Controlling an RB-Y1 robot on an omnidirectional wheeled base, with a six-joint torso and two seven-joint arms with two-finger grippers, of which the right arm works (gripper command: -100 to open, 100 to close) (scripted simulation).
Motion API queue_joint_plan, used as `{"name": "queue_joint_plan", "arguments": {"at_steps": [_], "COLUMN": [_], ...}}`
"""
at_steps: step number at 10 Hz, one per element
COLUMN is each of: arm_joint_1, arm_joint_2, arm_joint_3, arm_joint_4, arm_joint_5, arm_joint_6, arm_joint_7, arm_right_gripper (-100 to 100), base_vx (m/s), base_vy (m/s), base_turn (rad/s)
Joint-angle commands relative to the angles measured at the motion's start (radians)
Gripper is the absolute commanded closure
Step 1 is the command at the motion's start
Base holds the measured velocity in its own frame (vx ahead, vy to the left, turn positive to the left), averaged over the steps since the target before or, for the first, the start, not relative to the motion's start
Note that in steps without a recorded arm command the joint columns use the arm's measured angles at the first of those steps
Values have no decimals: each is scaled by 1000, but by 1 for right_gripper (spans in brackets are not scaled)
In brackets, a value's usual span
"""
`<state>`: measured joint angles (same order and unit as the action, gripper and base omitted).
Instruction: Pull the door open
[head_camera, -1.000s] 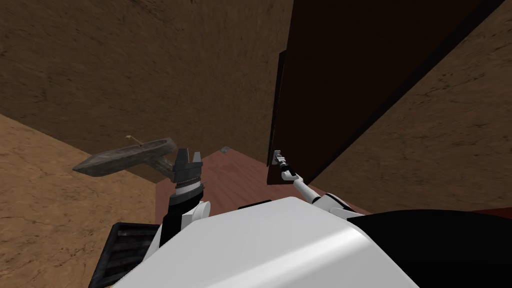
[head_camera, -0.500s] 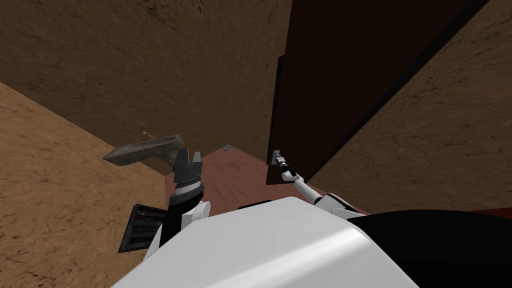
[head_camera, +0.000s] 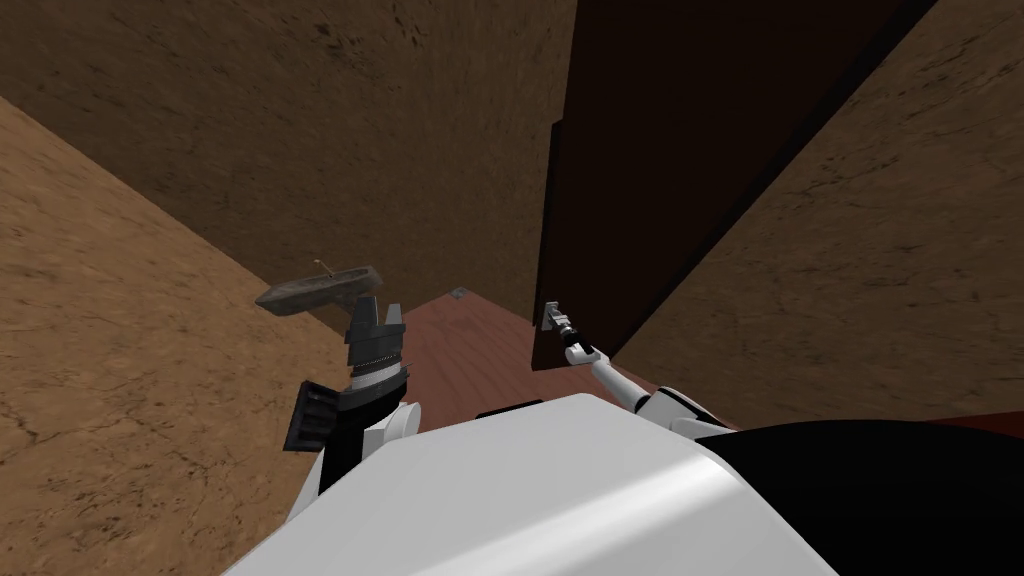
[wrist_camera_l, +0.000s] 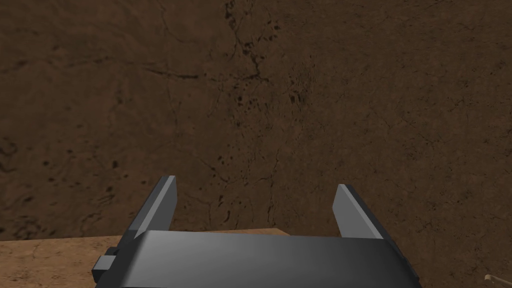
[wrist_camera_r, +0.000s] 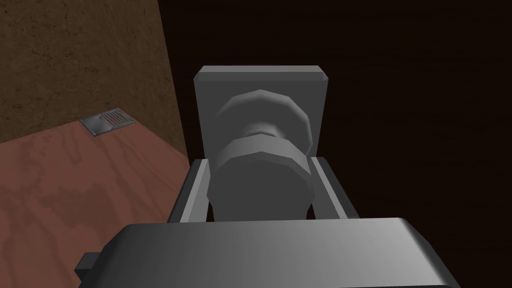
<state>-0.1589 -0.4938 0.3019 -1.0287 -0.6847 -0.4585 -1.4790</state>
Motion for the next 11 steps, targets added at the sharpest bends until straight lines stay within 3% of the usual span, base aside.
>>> {"name": "queue_joint_plan", "arguments": {"at_steps": [1, 3, 11], "arm_joint_1": [5, 7, 46], "arm_joint_2": [-14, -16, -108], "arm_joint_3": [18, 18, 127], "arm_joint_4": [-13, -15, -79], "arm_joint_5": [3, 2, 22], "arm_joint_6": [-8, -6, -54], "arm_joint_7": [-18, -19, -118], "arm_right_gripper": [100, 100, 100], "base_vx": [-185, -134, -179], "base_vy": [-50, -64, -95], "base_turn": [76, 43, 89]}}
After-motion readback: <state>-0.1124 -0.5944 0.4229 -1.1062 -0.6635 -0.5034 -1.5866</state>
